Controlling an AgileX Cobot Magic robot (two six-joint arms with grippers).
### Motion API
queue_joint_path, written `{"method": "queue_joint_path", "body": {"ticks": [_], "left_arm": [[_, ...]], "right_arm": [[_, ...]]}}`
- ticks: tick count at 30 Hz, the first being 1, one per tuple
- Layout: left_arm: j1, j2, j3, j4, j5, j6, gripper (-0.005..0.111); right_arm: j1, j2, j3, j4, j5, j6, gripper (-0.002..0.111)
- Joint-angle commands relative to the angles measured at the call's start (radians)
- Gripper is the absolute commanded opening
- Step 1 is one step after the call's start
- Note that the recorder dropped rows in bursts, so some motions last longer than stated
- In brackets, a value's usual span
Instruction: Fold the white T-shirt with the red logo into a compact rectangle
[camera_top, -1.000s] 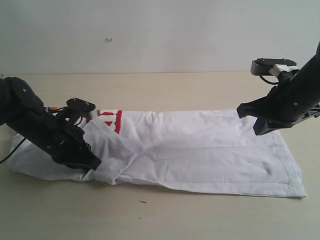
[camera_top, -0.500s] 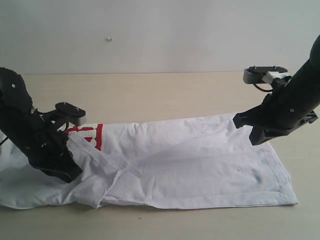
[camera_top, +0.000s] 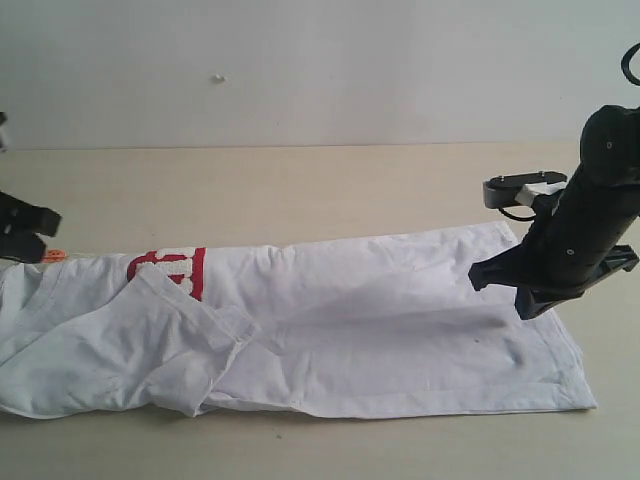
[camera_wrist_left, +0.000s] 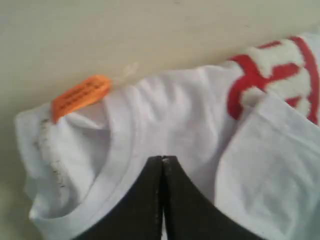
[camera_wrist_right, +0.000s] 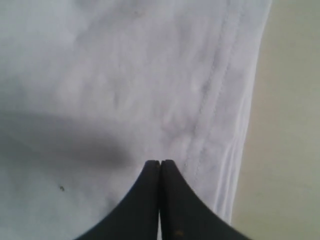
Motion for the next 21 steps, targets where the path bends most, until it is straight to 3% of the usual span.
{"method": "queue_joint_path", "body": {"ticks": [1,3,5,9,16,21], "left_arm": [[0.146,0.035,-0.070,-0.110,0.061,0.047,0.028],[0.195,0.088,-0.095,-0.116,0.062,0.047,0.051],[0.205,0.160,-0.124,-0.118,0.106,0.059,0.056],[0.206,0.281,-0.205,-0.103,0.134,0.104,0.056],[0.241,0.304,-0.238,-0.085,0.140,0.136,0.056],[0.238,0.352,-0.238,-0.196,0.249,0.261,0.056]], "right_arm": [[0.001,-0.005,-0.039,-0.002,0.040,-0.006,0.000],[0.001,-0.003,-0.057,-0.002,0.034,-0.006,0.000],[0.001,-0.003,-0.068,0.019,0.035,-0.015,0.000],[0.001,-0.003,-0.080,0.106,0.064,-0.093,0.000],[0.001,-0.005,-0.080,0.118,0.048,-0.093,0.000],[0.001,-0.005,-0.080,0.122,0.048,-0.093,0.000]]}}
